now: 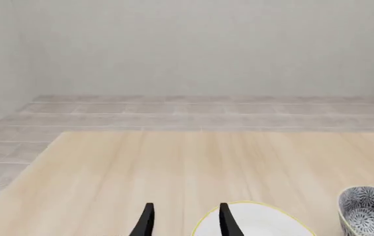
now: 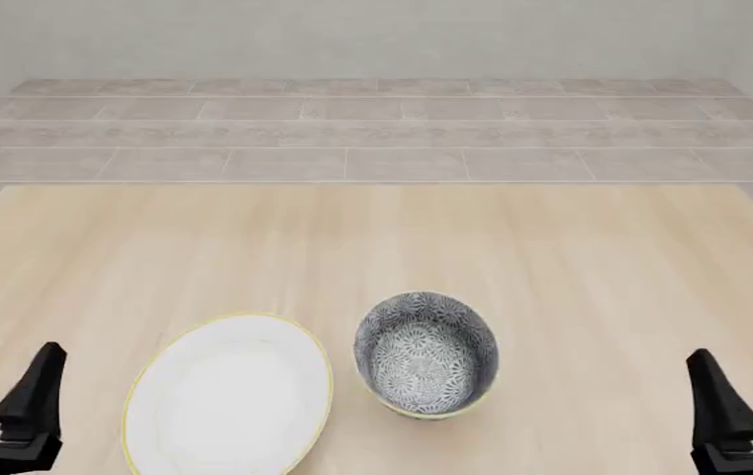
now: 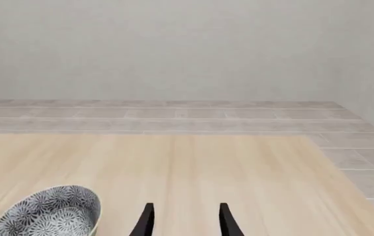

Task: Put the bowl on the plate.

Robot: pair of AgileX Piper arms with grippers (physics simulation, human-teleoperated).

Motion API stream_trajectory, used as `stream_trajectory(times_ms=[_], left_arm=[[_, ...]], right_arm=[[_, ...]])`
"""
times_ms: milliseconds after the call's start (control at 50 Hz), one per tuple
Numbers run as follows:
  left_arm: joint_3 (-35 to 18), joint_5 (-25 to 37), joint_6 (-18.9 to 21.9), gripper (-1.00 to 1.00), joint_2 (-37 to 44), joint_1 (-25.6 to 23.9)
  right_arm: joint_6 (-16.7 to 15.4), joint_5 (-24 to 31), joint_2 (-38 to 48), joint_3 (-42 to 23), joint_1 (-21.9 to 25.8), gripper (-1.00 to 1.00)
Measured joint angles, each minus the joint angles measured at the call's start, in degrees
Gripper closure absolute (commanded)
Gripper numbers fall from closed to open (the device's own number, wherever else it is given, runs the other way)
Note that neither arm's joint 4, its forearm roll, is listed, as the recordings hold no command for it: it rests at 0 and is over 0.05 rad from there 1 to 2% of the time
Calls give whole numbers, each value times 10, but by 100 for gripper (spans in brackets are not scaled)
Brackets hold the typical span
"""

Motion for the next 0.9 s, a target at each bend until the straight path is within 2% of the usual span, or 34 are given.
stream_trajectory(times_ms=[480,780,900], left_arm=[[5,-2,-2,-100,-21,3],[6,-6,-6,-100,-21,7],[6,-7,-7,-100,-21,8]], right_arm=[[-3,0,1,0,13,-100],[-8,4,1,0,41,-100],[-6,-46,120,-72,50,-100]])
